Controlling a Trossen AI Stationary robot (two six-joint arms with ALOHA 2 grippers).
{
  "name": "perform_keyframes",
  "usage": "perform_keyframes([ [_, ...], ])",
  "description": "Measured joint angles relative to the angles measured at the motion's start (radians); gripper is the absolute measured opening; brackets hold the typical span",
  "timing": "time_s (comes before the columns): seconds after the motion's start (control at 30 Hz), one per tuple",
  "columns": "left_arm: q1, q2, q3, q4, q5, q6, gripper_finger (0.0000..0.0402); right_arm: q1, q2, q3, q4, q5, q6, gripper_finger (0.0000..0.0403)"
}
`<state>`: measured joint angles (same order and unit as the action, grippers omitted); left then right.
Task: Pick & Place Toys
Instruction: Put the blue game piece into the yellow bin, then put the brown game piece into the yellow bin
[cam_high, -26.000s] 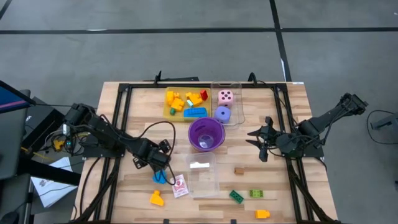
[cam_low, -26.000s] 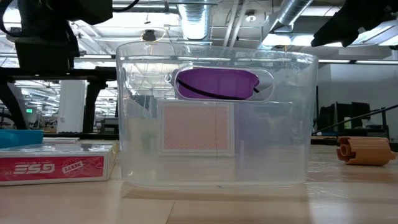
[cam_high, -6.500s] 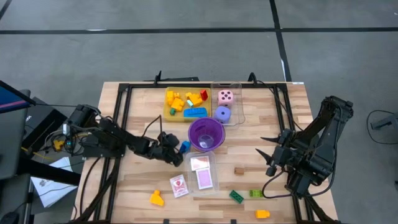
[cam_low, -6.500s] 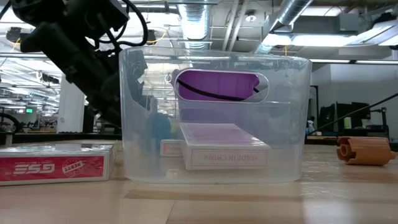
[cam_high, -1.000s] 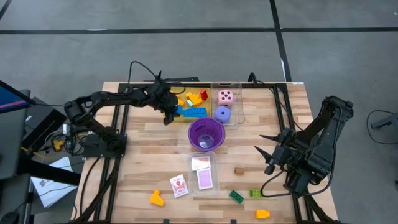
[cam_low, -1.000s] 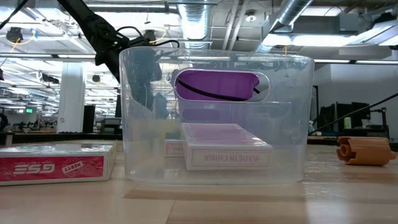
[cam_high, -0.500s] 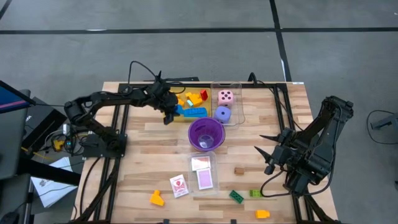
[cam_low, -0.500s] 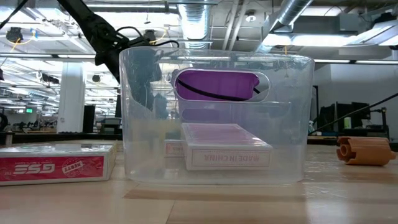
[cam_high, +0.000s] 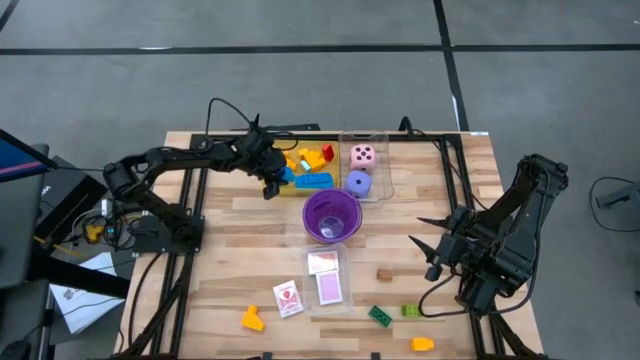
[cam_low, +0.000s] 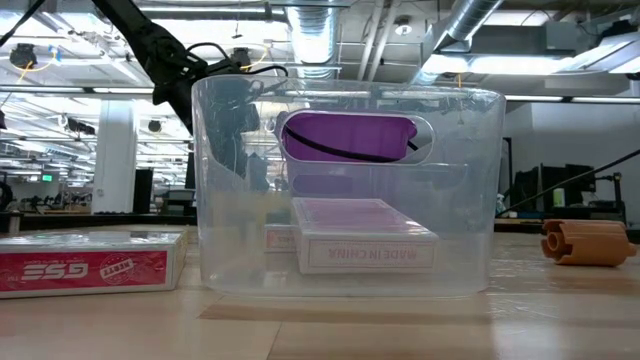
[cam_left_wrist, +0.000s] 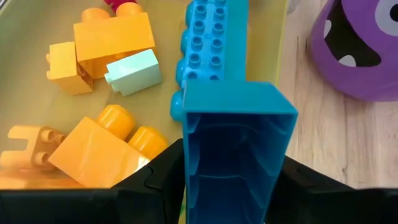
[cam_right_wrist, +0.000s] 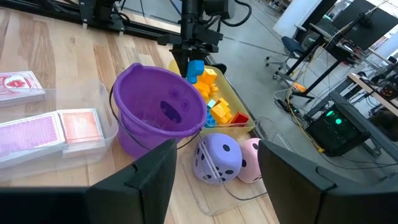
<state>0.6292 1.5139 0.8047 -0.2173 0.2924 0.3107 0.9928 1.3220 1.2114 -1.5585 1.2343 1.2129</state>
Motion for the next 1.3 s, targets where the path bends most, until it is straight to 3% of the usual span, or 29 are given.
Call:
perform_keyframes([
  [0.37, 0.0, 0.0, 0.0, 0.001, -0.001, 0.0, 0.0161, 0.0, 0.0, 0.0, 0.007, -0.004, 0.0, 0.0218],
  [0.9, 0.0, 0.0, 0.0, 0.001, 0.0, 0.007, 0.0251, 0.0, 0.0, 0.0, 0.011, -0.006, 0.0, 0.0218],
  [1.3, 0.0, 0.0, 0.0, 0.0, 0.0, 0.006, 0.0247, 0.0, 0.0, 0.0, 0.016, -0.007, 0.0, 0.0218],
])
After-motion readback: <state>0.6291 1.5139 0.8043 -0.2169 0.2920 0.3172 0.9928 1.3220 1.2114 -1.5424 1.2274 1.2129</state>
